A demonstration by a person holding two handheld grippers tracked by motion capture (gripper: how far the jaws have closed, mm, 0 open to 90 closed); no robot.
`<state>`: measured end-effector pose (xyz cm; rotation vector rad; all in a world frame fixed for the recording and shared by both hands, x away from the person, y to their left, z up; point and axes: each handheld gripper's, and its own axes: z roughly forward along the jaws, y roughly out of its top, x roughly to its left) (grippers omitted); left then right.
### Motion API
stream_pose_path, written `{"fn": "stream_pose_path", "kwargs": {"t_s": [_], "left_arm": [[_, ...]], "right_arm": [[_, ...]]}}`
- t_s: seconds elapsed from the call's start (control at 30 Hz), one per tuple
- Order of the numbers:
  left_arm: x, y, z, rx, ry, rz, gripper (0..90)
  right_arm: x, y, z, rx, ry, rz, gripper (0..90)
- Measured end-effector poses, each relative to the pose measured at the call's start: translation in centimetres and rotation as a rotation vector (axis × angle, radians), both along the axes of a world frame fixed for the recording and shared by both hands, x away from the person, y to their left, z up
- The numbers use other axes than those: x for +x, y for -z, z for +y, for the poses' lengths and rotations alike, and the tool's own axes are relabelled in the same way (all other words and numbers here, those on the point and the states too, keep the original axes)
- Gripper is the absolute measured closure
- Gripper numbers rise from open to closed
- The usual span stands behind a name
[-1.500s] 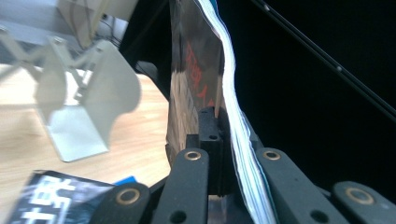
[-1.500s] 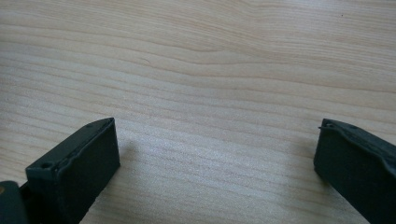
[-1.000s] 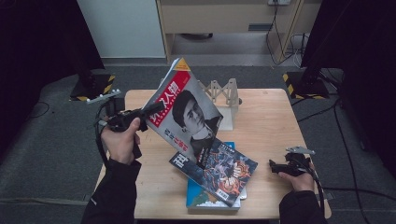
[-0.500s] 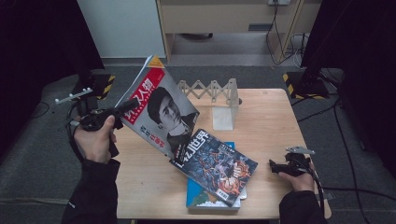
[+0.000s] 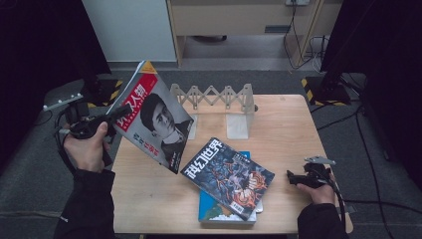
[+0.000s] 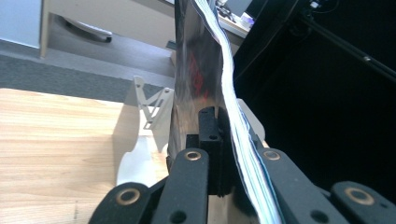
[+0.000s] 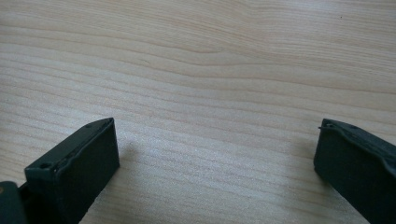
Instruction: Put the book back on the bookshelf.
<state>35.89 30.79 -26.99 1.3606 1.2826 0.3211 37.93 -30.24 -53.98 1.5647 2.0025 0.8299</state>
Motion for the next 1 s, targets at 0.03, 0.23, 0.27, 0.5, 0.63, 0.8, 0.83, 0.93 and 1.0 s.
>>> {"fn": "stream_pose_path", "kwargs": {"t_s": [0.03,0.23,0.27,0.5,0.63,0.8,0.83,0.93,1.0], "left_arm": [[0.2,0.0,0.0,0.003,-0.007,0.000,86.3],[1.2,0.2,-0.3,0.036,-0.032,0.004,86.3],[1.5,0.3,-0.4,0.042,-0.035,0.007,86.3],[3.6,0.5,-0.9,0.060,-0.057,0.011,86.3],[4.4,0.6,-1.3,0.078,-0.066,0.012,86.3],[5.8,0.8,-2.0,0.106,-0.092,0.000,86.4],[6.4,1.0,-2.3,0.113,-0.106,-0.003,86.4],[7.0,1.3,-2.4,0.121,-0.115,0.001,86.4],[7.6,1.6,-2.5,0.129,-0.126,0.009,86.4]], "right_arm": [[0.0,0.0,0.0,0.000,0.000,0.000,0.3],[0.0,0.0,0.0,0.000,0.000,0.000,0.3],[0.0,0.0,0.0,-0.001,0.000,0.000,0.3],[0.0,0.0,0.0,0.000,0.000,0.000,0.3],[0.0,0.0,0.0,0.000,0.000,0.000,0.3],[0.0,0.0,0.0,0.000,0.000,0.000,0.3],[0.0,0.0,0.0,-0.001,0.000,-0.001,0.3],[0.0,0.0,0.0,0.000,0.000,0.000,0.3],[0.0,0.0,0.0,0.000,0.000,0.000,0.3]]}}
